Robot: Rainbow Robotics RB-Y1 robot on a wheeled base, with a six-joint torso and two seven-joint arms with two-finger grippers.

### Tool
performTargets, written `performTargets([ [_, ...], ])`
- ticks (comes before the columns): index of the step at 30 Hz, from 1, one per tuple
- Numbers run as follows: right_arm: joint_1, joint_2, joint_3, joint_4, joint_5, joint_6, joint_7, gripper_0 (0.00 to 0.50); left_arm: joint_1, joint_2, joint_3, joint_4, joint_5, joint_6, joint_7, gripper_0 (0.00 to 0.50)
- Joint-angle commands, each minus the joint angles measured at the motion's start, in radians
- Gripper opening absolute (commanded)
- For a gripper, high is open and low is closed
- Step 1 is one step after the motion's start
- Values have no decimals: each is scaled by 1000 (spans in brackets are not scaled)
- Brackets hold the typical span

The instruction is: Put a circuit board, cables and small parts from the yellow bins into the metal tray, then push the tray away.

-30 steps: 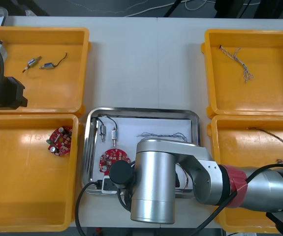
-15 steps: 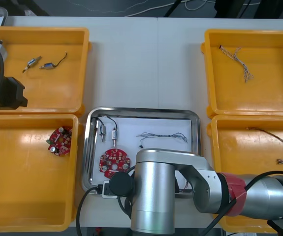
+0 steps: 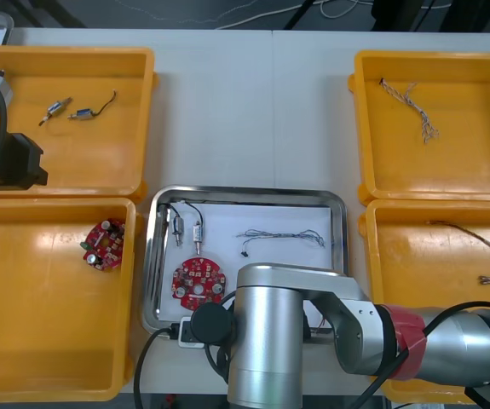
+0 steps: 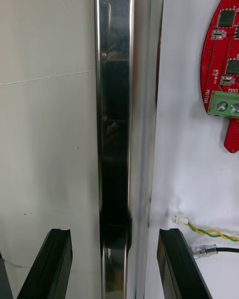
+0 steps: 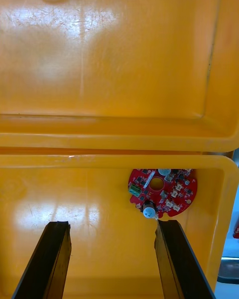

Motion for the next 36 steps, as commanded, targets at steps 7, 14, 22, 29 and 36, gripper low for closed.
performTargets([
  [7, 16, 28, 26, 2, 19, -29, -12, 14, 14, 31, 25, -29, -7, -11, -46, 500],
  [14, -9, 14, 26, 2, 9, -31, -6, 0, 14, 31, 25, -29, -7, -11, -46, 500],
  [22, -72, -6, 26, 3, -14, -31, -18, 0, 14, 31, 25, -29, -7, -11, -46, 500],
  [29, -116, -26, 25, 2, -13, -35, -34, 0, 14, 31, 25, -29, -7, -11, -46, 500],
  [36, -155, -53, 23, 2, -13, -49, -52, 0, 14, 31, 25, -29, -7, -11, -46, 500],
])
